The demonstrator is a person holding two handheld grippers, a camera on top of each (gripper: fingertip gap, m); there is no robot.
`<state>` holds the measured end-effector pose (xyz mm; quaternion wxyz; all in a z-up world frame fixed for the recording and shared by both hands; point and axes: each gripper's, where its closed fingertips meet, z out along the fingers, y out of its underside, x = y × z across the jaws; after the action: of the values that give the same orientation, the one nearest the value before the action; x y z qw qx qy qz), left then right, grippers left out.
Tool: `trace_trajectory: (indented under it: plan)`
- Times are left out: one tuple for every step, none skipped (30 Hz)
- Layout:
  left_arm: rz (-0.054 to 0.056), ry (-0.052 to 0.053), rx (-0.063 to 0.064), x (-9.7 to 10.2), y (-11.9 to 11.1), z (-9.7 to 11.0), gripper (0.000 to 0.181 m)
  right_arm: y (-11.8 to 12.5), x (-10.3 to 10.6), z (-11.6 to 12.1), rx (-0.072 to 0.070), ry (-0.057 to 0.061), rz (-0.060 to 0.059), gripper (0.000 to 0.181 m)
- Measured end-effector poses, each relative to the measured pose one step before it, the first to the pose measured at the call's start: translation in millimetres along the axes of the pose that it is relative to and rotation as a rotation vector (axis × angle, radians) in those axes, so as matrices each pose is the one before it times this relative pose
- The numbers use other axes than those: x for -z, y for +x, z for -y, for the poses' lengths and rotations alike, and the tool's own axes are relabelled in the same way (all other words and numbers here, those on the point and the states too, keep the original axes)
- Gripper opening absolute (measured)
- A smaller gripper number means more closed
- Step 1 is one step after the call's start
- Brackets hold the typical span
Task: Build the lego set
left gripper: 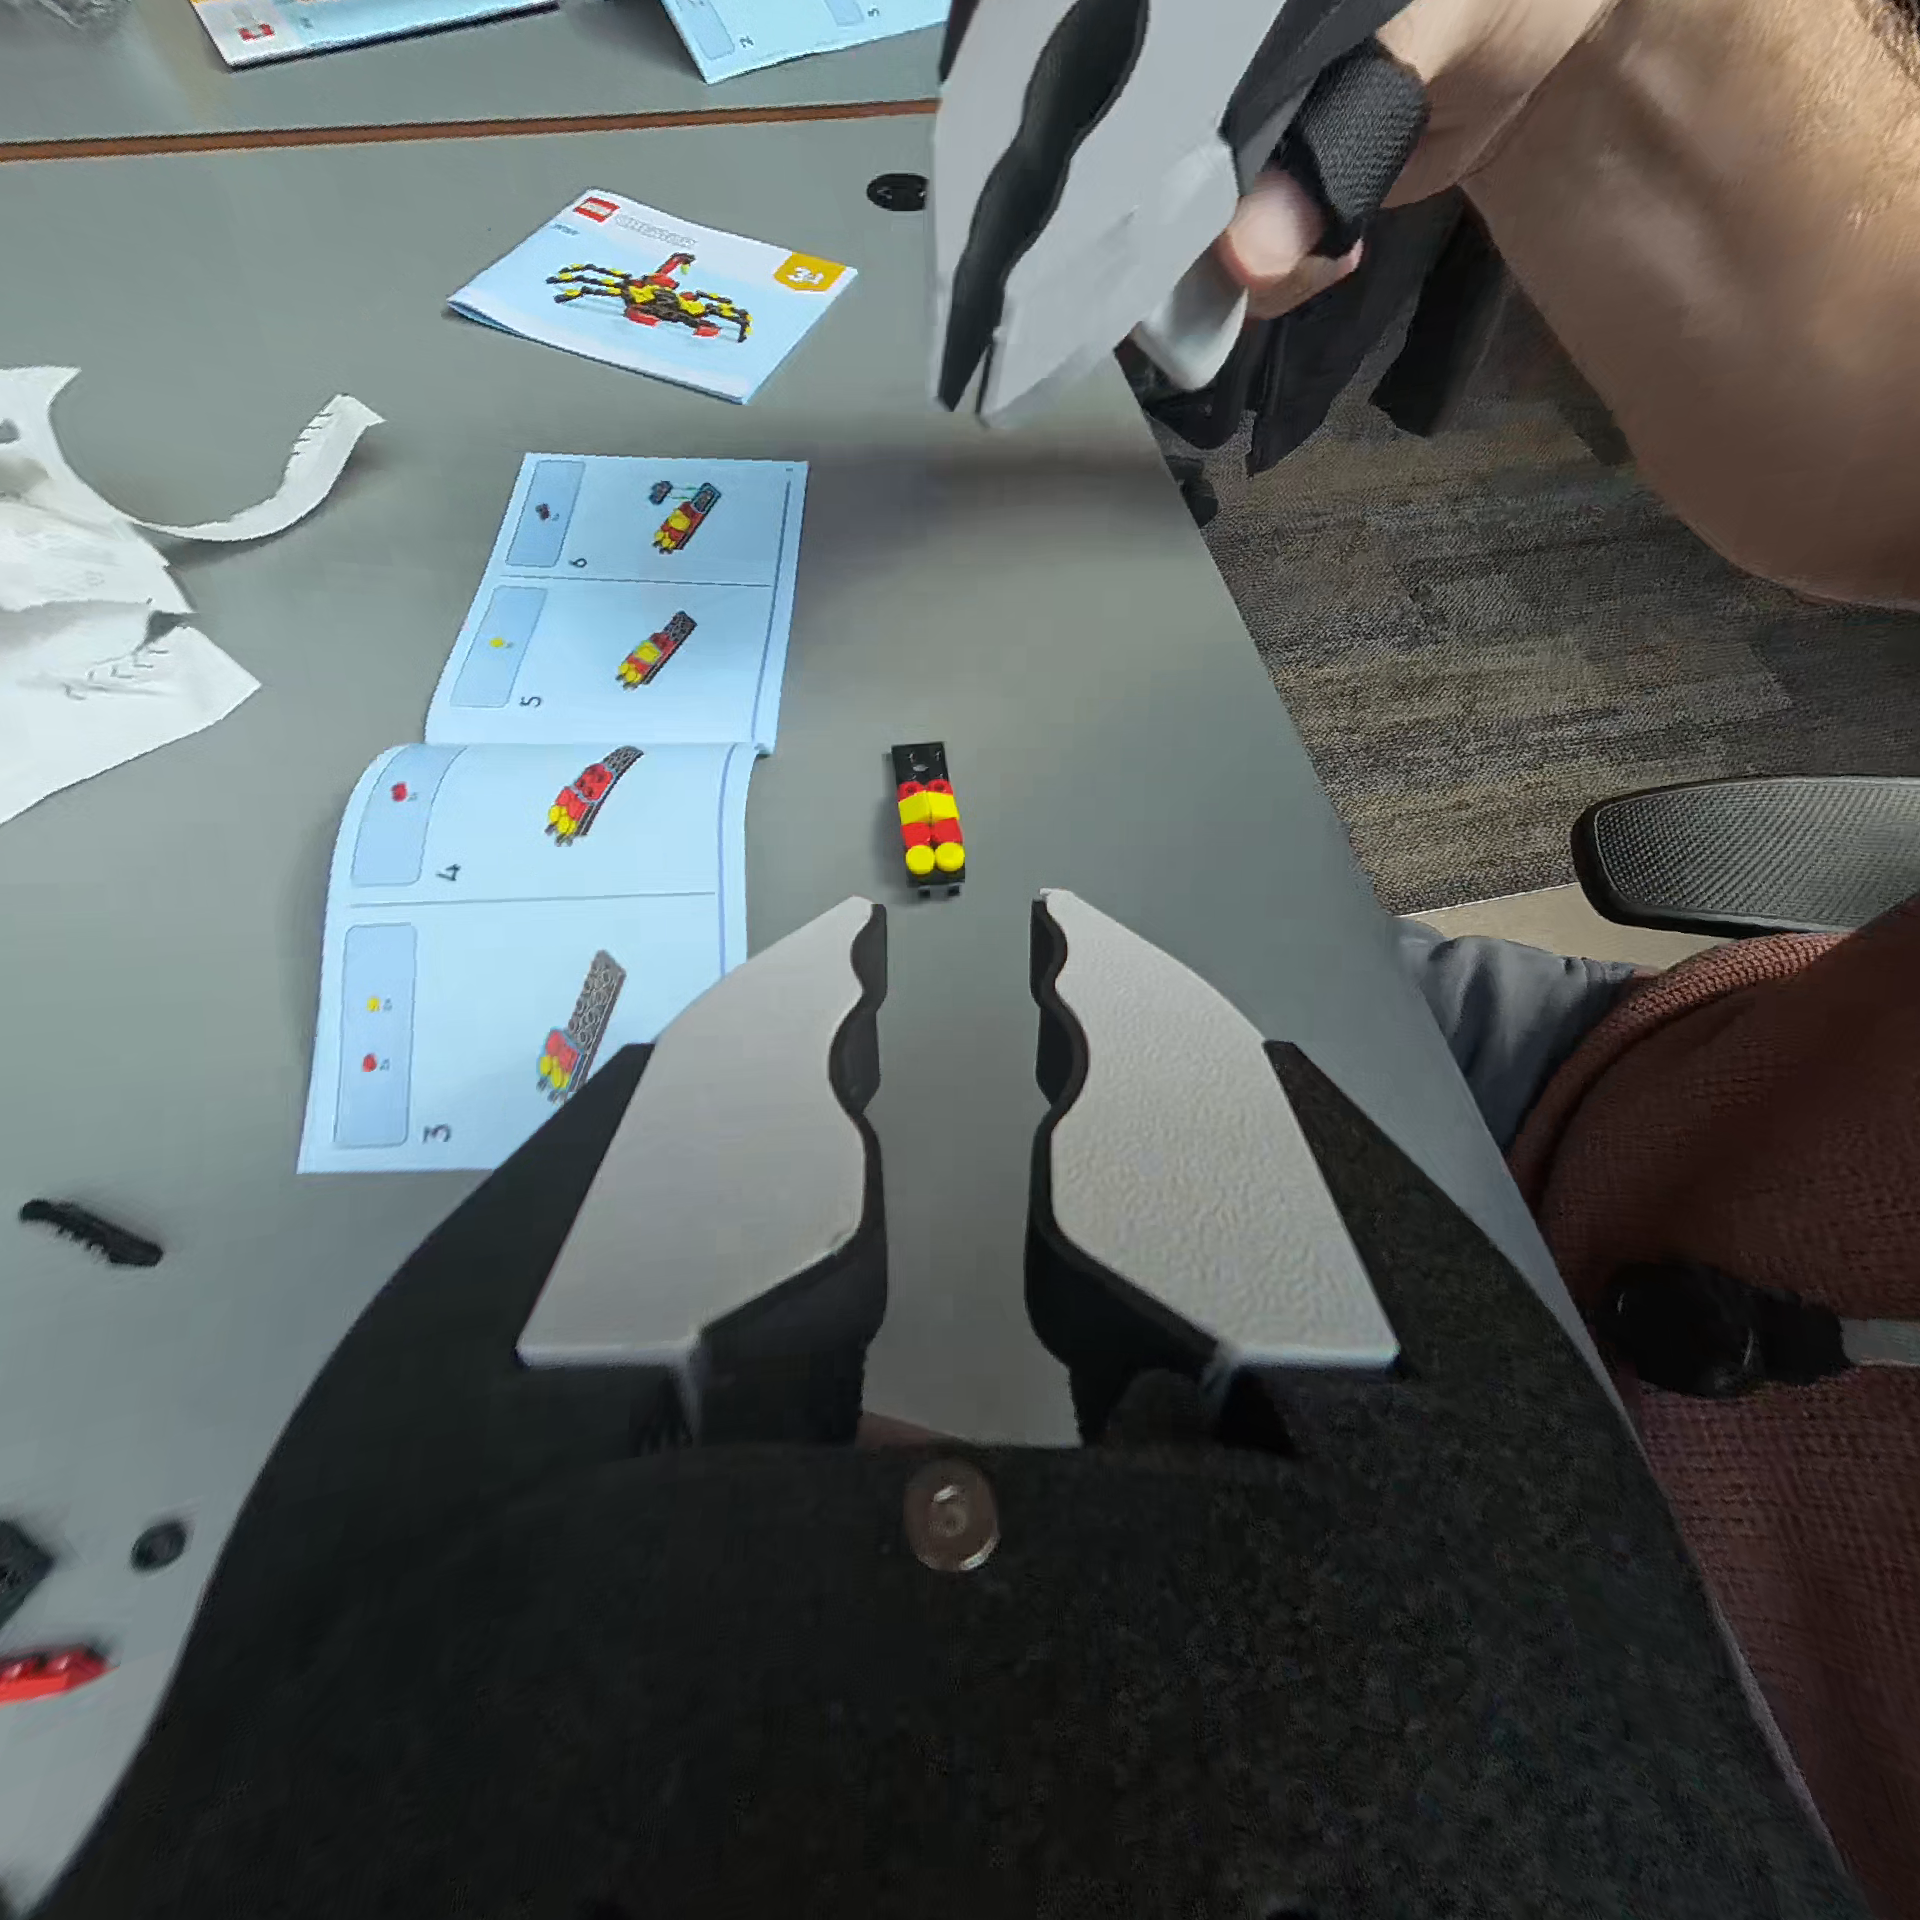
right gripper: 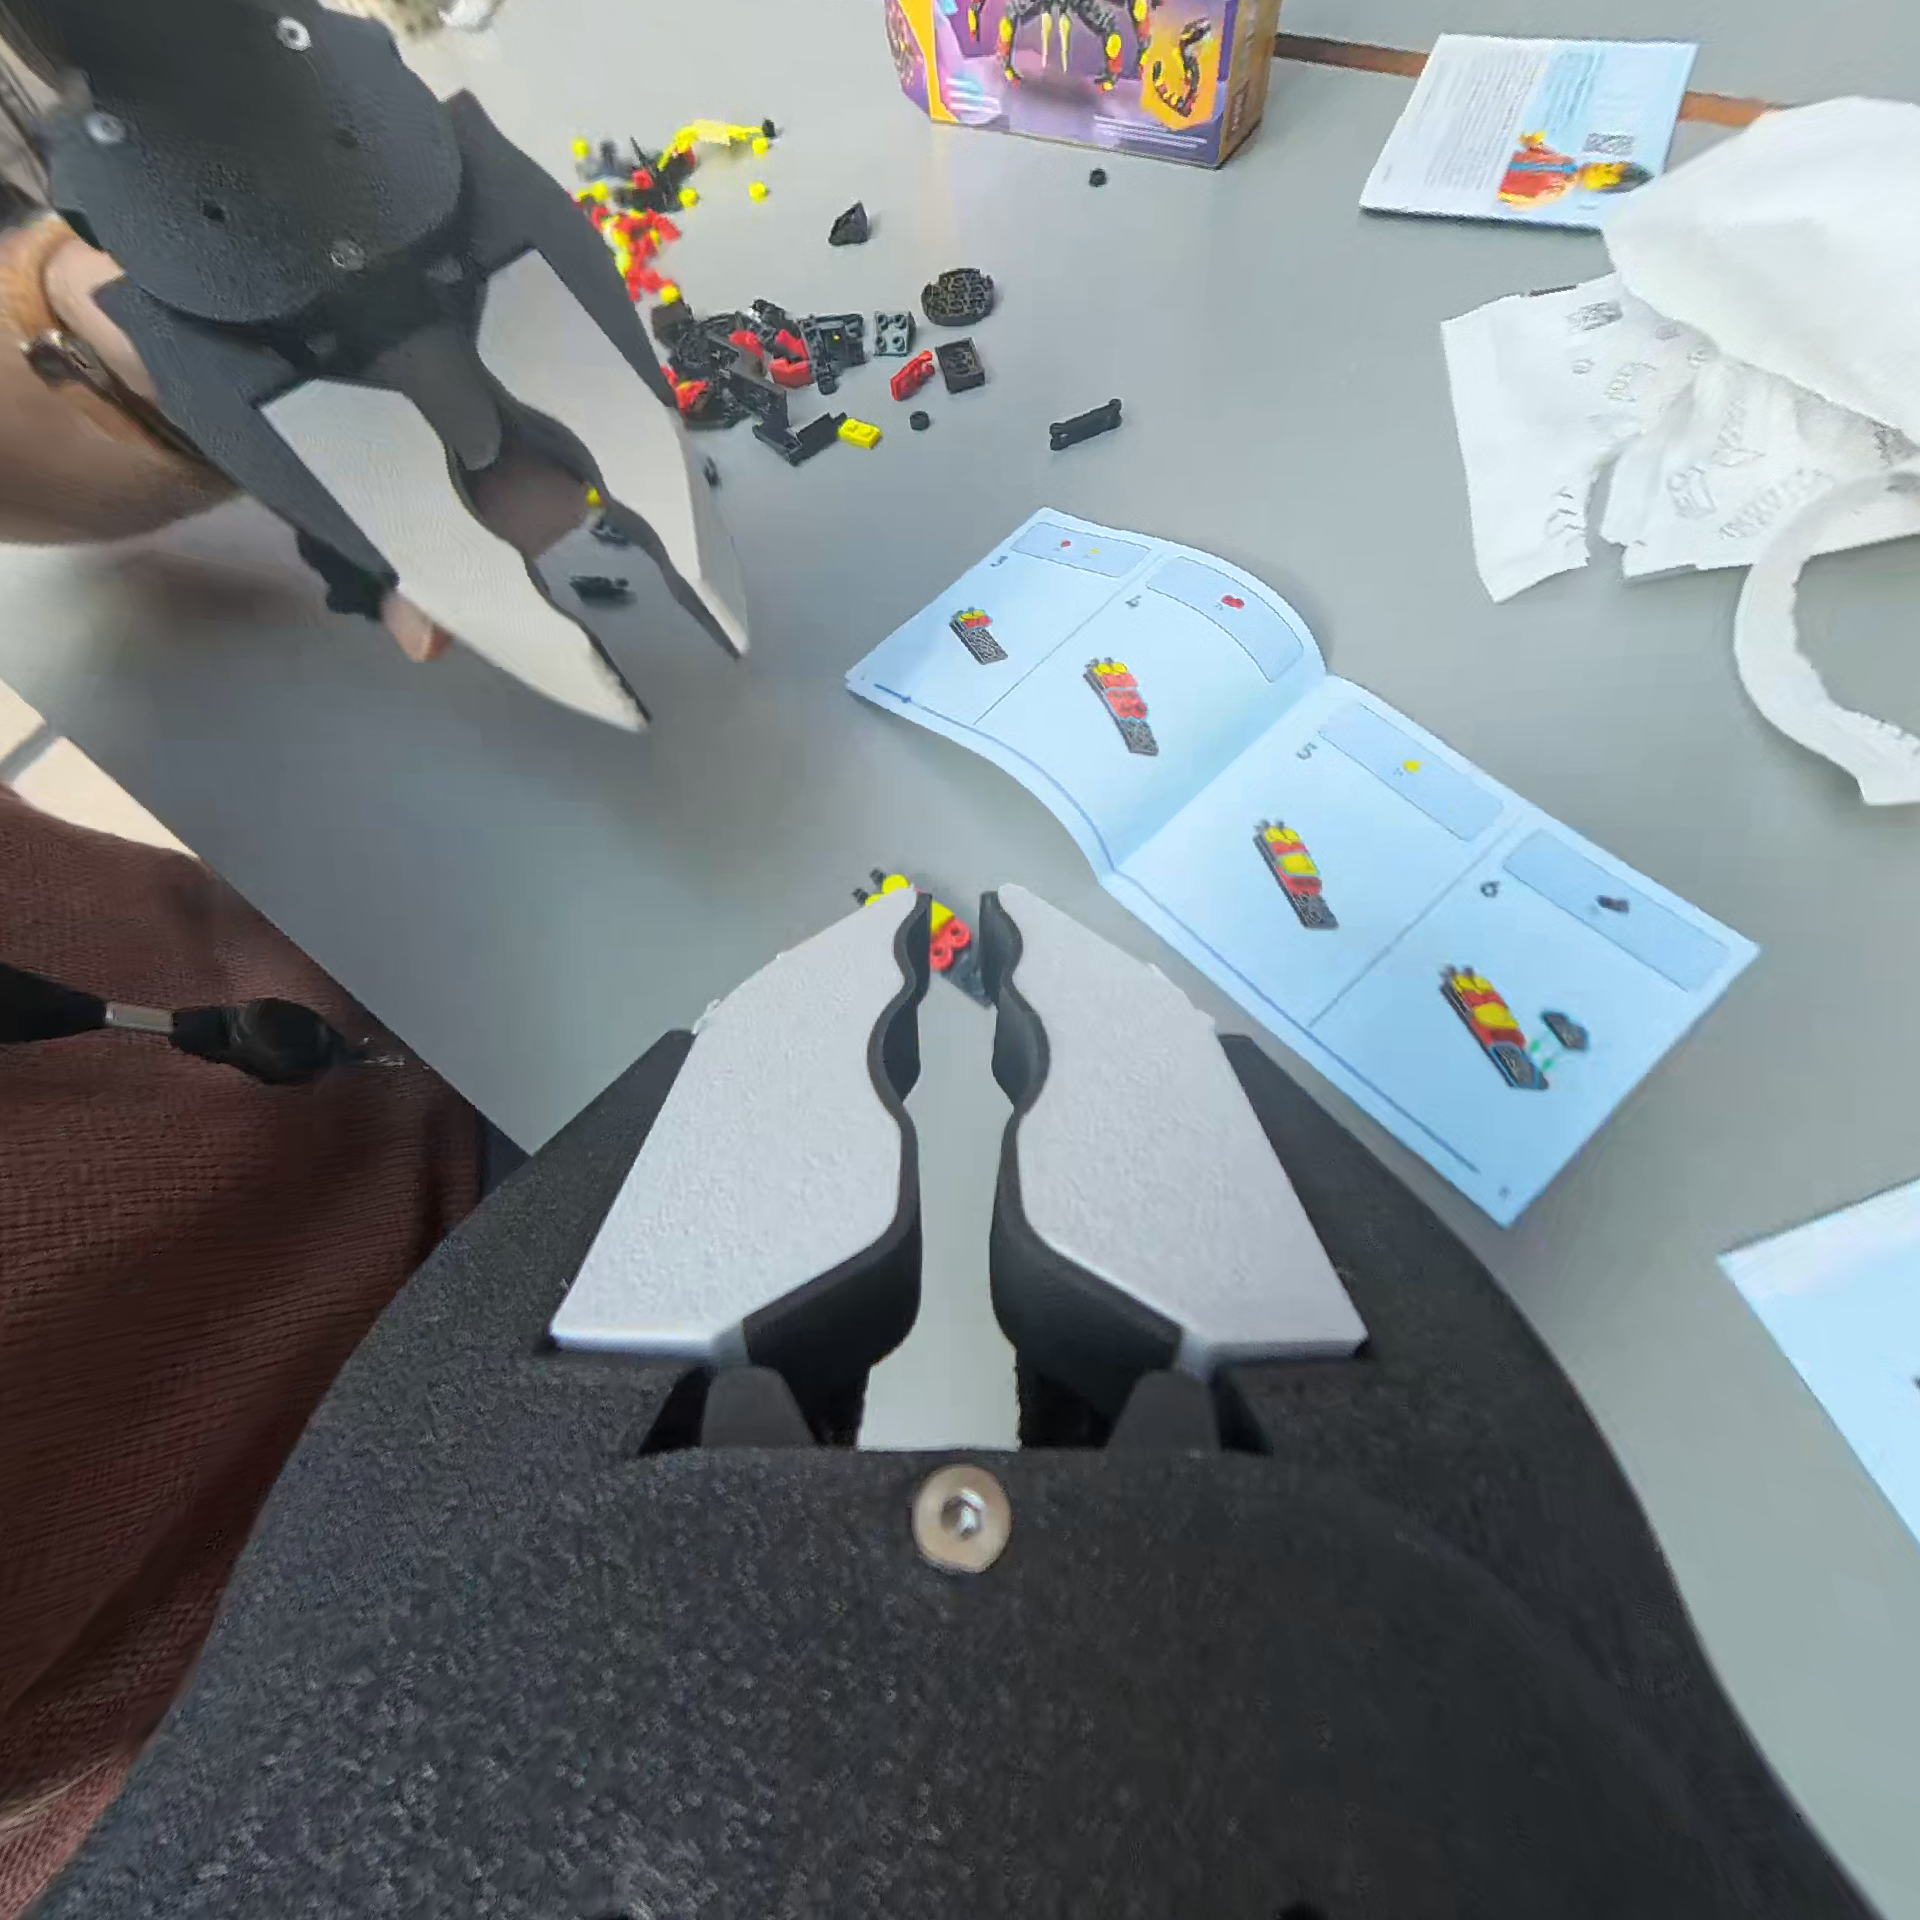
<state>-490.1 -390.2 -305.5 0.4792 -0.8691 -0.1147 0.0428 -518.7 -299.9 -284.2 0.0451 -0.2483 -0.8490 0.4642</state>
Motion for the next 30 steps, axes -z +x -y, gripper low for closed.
trace_trajectory:
  plan:
    - [0.0279, 0.0055, 0.0163, 14.20, -7.09, -5.54, 0.026, 5.14, 14.04, -7.07, -0.0322, 0.0139, -0.0085, 0.008]
    - [0.0292, 0.0043, 0.0083, 10.69, -6.52, -5.04, 0.025, 5.09, 7.37, -7.57, -0.0230, 0.0052, -0.0213, 0.008]
    - [0.0144, 0.0093, 0.0115, 4.97, -3.51, -2.59, 0.025, -0.48, -1.19, -5.12, -0.0214, 0.0060, 0.0069, 0.009]
    - [-0.0126, 0.0078, 0.0193, -0.73, 1.66, -0.67, 0.025, -6.55, -7.64, -1.98, -0.0180, 0.0076, 0.0367, 0.010]
    - [-0.0266, 0.0046, 0.0149, -3.67, 5.26, -0.05, 0.025, -6.17, -9.36, 0.06, -0.0059, 0.0089, 0.0220, 0.011]
    - [-0.0147, 0.0065, 0.0002, -3.34, 4.69, 0.34, 0.025, -5.42, -6.80, -1.21, 0.0073, -0.0035, 0.0097, 0.010]
    - [0.0022, 0.0083, -0.0147, -1.36, 2.68, -0.02, 0.025, -5.98, -3.40, -1.83, 0.0063, -0.0071, 0.0168, 0.009]
    - [0.0086, 0.0092, -0.0168, 0.59, 1.43, -0.14, 0.024, -3.14, -0.63, -0.34, -0.0028, 0.0113, 0.0051, 0.008]
    - [0.0133, 0.0125, -0.0030, 2.15, -0.35, 0.52, 0.024, -1.48, 0.61, -0.01, -0.0105, 0.0207, 0.0008, 0.008]
    - [0.0182, 0.0181, 0.0070, 2.98, -1.93, 1.64, 0.024, -2.78, 0.39, -0.45, -0.0130, 0.0175, 0.0149, 0.008]
    - [0.0182, 0.0212, 0.0015, 3.36, -2.44, 2.17, 0.023, -0.53, 0.03, -0.37, -0.0079, 0.0112, -0.0034, 0.008]
    - [0.0196, 0.0251, -0.0071, 3.61, -2.71, 2.86, 0.021, 0.62, -0.26, 1.73, 0.0054, 0.0181, -0.0193, 0.008]
    - [0.0260, 0.0274, -0.0090, 3.83, -3.50, 3.04, 0.017, -2.32, -1.30, 3.38, 0.0072, 0.0225, -0.0031, 0.008]
    - [0.0262, 0.0268, -0.0061, 4.04, -3.62, 2.50, 0.013, -4.12, -2.58, 4.72, 0.0036, 0.0281, 0.0058, 0.008]
    - [0.0219, 0.0285, 0.0016, 4.31, -3.12, 2.28, 0.011, -3.31, -3.92, 4.34, 0.0035, 0.0245, -0.0017, 0.008]
    - [0.0225, 0.0296, 0.0085, 5.09, -3.16, 2.06, 0.008, -2.91, -4.94, 2.23, 0.0109, 0.0084, -0.0037, 0.008]
    - [0.0240, 0.0246, 0.0096, 5.71, -3.29, 1.13, 0.005, -2.17, -5.36, 2.17, 0.0160, 0.0082, -0.0105, 0.008]
    - [0.0206, 0.0159, 0.0060, 6.11, -2.88, -0.06, 0.002, -3.25, -5.39, 3.27, 0.0074, 0.0168, -0.0016, 0.008]
    - [0.0137, 0.0089, -0.0008, 6.26, -2.08, -0.63, 0.000, -5.76, -5.38, 3.19, -0.0050, 0.0191, 0.0189, 0.007]
    - [0.0052, 0.0028, -0.0037, 6.41, -0.77, -1.28, 0.000, -5.26, -5.39, 3.03, -0.0062, 0.0200, 0.0176, 0.006]
    - [0.0018, 0.0021, -0.0001, 6.38, -0.32, -0.82, 0.000, -3.30, -5.32, 2.81, 0.0040, 0.0217, 0.0017, 0.003]
    - [0.0036, 0.0075, 0.0041, 6.61, -0.35, 0.15, 0.000, -2.87, -5.07, 0.95, 0.0128, 0.0062, -0.0009, 0.001]
    - [0.0058, 0.0118, 0.0061, 6.66, -0.46, 0.98, 0.000, -1.27, -4.81, 1.11, 0.0103, 0.0031, -0.0081, 0.000]
    - [0.0095, 0.0090, 0.0051, 6.30, -0.97, 0.65, 0.000, -1.89, -4.67, 2.40, 0.0067, 0.0095, -0.0024, 0.000]
    - [0.0128, 0.0063, -0.0026, 5.81, -1.17, 0.34, 0.000, -4.33, -4.89, 2.34, 0.0015, 0.0086, 0.0167, 0.000]
    - [0.0169, 0.0027, -0.0086, 5.36, -1.69, -0.41, 0.000, -4.80, -5.40, 0.61, 0.0001, -0.0040, 0.0222, 0.000]
    - [0.0199, 0.0010, -0.0076, 4.80, -2.17, -0.85, 0.000, -2.63, -5.56, -0.10, 0.0069, -0.0079, 0.0063, 0.000]
    - [0.0199, 0.0029, -0.0029, 4.28, -2.29, -0.73, 0.000, -1.74, -5.33, -0.52, 0.0112, -0.0085, 0.0012, 0.000]
    - [0.0269, 0.0073, -0.0011, 4.11, -3.34, -0.18, 0.000, -1.89, -5.12, -0.42, 0.0063, -0.0091, 0.0052, 0.000]
    - [0.0360, 0.0160, -0.0030, 4.07, -4.92, 0.87, 0.000, -2.23, -4.56, 1.10, 0.0025, 0.0006, 0.0080, 0.000]
